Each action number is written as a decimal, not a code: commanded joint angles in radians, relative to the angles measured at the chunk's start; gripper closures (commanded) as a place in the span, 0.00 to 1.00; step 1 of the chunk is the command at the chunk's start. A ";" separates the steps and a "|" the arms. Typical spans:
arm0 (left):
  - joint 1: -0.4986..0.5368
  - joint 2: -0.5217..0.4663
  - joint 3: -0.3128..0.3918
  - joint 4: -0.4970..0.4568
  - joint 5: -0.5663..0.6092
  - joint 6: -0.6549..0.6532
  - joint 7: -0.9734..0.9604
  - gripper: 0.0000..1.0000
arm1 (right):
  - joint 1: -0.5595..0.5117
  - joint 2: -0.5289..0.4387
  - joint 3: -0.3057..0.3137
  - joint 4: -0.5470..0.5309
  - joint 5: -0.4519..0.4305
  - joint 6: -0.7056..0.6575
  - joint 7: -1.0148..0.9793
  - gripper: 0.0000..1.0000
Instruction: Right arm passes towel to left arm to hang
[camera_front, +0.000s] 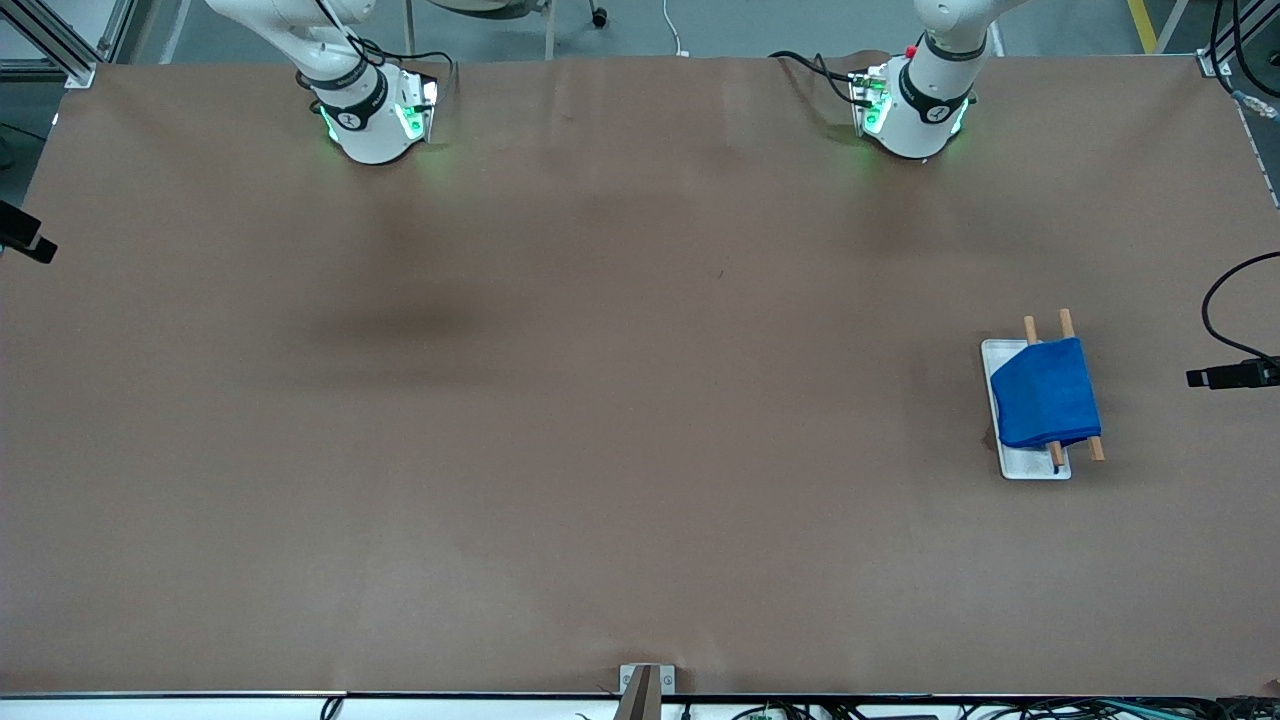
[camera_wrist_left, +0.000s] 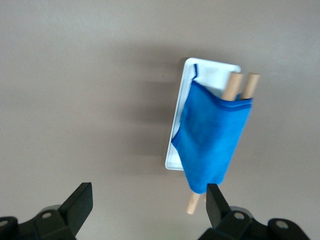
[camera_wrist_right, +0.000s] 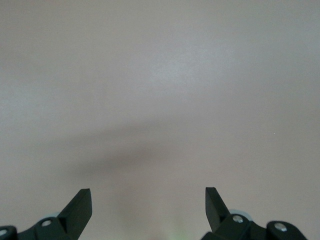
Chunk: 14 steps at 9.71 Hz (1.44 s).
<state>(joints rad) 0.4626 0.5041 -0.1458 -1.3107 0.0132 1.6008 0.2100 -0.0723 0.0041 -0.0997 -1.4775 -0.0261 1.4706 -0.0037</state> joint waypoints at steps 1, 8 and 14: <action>-0.041 -0.123 -0.035 -0.031 0.018 -0.036 -0.087 0.00 | 0.000 -0.026 0.002 -0.030 -0.005 0.016 0.007 0.00; -0.047 -0.369 -0.222 -0.041 0.025 -0.116 -0.193 0.00 | 0.000 -0.027 0.003 -0.029 -0.006 0.002 0.022 0.00; -0.409 -0.625 0.003 -0.376 0.008 -0.032 -0.199 0.00 | -0.001 -0.026 0.003 -0.030 -0.006 0.000 0.024 0.00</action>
<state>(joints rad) 0.0844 -0.0172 -0.1744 -1.5056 0.0182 1.5003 0.0116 -0.0722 0.0038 -0.1005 -1.4796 -0.0260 1.4686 0.0043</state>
